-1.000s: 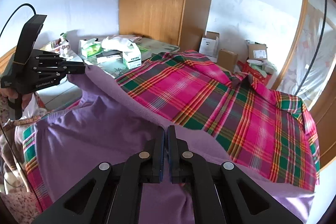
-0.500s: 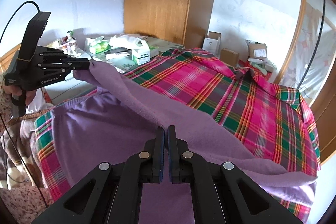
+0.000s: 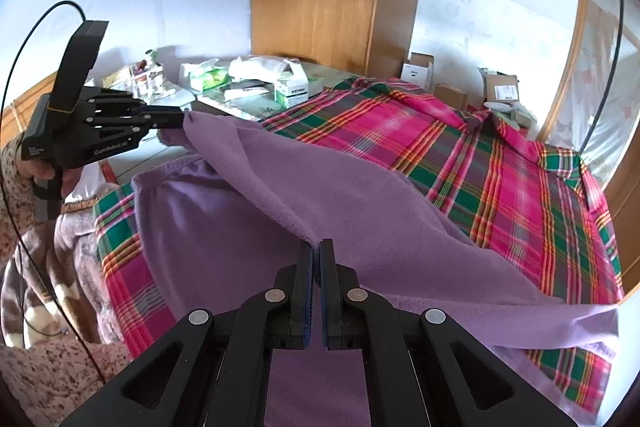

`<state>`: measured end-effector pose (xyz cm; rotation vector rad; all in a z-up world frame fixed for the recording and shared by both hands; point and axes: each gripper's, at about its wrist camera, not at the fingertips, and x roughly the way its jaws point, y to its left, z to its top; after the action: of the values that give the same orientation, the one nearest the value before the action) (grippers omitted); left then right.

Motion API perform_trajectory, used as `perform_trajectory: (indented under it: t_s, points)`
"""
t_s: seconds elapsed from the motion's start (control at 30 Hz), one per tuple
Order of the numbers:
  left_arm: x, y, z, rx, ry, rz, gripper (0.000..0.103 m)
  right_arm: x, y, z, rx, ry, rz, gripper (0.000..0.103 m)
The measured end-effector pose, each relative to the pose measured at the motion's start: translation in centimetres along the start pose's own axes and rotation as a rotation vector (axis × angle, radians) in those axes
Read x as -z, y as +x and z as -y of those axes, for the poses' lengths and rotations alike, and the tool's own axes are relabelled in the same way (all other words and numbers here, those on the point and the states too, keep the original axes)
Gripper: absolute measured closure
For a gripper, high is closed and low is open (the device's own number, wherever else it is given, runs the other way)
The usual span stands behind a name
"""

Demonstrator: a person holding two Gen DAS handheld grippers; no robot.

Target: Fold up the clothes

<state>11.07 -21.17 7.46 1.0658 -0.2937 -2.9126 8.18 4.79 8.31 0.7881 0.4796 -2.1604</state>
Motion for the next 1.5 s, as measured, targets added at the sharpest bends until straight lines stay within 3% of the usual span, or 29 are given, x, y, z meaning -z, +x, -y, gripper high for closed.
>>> perform_trajectory:
  t_s: [0.2,1.1,1.27,1.5]
  points:
    - [1.8,-0.2,-0.3,0.039,-0.046,-0.024,0.097,1.6,-0.4,-1.1,-0.011,0.01,-0.012,0.1]
    - [7.2,-0.8,1.2,0.087,-0.091,-0.089,0.097,7.5,1.3,-3.5,-0.049,0.064,-0.136,0.1]
    - [8.3,-1.7,-0.4,0.177,-0.237,-0.099,0.095,7.9,1.5,-3.5,-0.046,0.072,-0.143,0.1]
    - [10.3,-1.2,-4.2,0.395,-0.606,-0.133,0.08,8.3,1.6,-3.9,-0.027,0.049,-0.144,0.1]
